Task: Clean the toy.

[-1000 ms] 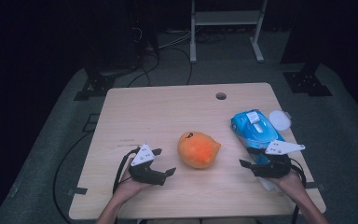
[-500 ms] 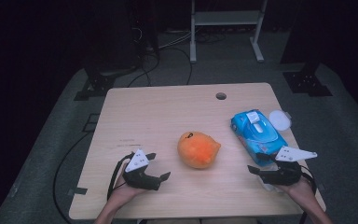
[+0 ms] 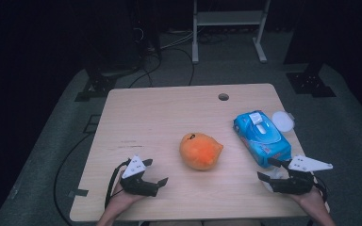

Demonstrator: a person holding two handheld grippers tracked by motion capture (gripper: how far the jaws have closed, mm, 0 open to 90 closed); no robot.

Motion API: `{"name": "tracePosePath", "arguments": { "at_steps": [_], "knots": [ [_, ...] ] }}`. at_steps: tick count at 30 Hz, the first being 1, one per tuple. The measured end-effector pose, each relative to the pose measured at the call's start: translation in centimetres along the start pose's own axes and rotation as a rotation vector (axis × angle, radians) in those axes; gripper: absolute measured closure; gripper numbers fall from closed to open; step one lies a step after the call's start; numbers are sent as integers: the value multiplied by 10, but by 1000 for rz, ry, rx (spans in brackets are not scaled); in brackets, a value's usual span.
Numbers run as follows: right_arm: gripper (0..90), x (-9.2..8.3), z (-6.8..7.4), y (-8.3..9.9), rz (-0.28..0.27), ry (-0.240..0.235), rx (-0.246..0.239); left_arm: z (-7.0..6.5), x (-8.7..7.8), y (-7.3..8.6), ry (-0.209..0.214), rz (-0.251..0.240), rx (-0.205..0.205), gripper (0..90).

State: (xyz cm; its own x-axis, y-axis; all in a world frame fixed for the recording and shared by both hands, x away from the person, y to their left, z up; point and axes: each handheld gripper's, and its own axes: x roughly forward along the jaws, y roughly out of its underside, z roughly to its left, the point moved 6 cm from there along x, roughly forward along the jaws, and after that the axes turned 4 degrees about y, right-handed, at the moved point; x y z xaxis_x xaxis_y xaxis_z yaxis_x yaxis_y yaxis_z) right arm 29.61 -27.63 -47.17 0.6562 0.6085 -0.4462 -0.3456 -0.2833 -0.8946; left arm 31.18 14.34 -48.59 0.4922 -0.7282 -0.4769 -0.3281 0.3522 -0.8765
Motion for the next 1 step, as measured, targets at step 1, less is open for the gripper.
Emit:
{"name": "tracePosePath", "arguments": {
  "at_steps": [1],
  "knots": [
    [284,-2,3,4,3,0,-13,-1,0,0,-7,-4,5,83]
  ]
}}
